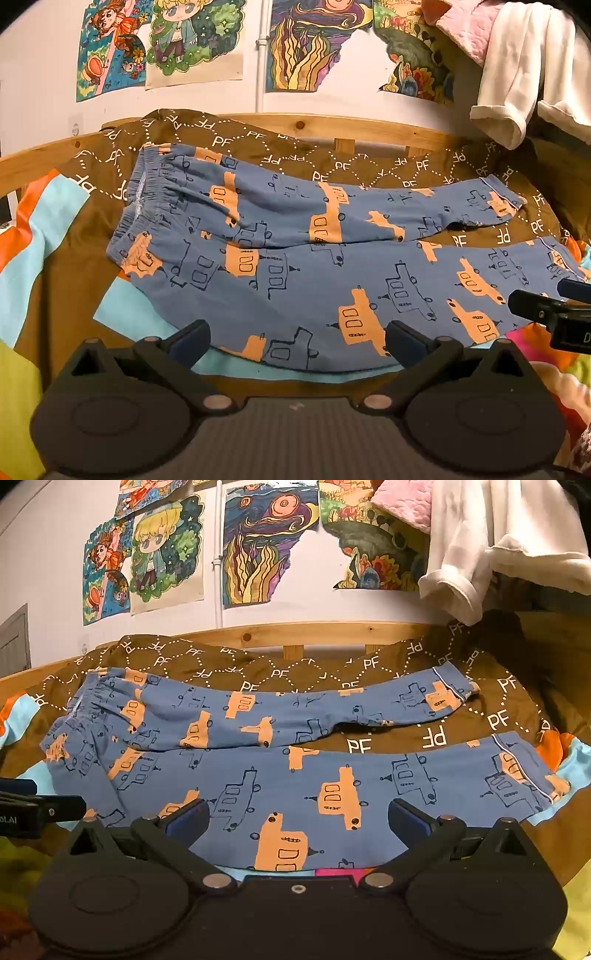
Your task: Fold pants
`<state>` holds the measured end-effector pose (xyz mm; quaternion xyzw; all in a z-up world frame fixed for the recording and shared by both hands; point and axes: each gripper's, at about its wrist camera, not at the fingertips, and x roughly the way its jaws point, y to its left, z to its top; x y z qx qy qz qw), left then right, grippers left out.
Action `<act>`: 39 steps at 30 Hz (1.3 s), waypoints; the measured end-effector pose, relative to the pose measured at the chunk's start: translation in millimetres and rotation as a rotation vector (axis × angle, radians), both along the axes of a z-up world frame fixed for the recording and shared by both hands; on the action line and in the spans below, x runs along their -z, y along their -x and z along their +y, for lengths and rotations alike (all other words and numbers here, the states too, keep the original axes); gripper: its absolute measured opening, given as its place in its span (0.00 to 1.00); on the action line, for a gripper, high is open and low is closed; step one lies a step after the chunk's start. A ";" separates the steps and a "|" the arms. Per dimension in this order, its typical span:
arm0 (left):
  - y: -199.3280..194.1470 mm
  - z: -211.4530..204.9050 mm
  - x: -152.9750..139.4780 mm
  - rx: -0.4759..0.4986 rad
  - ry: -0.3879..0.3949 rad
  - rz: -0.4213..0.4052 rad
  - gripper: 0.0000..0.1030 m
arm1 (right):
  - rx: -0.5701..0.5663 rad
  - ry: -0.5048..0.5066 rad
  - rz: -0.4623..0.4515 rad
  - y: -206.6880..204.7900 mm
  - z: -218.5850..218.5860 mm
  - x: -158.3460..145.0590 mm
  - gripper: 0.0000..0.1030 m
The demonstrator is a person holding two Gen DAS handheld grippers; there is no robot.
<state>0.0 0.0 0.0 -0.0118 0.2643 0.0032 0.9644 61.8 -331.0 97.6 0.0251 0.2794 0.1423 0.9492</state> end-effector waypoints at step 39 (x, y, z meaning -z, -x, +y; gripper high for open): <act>0.4 -0.4 0.0 0.001 -0.007 0.000 1.00 | 0.004 -0.005 0.018 -1.3 -0.4 1.8 0.99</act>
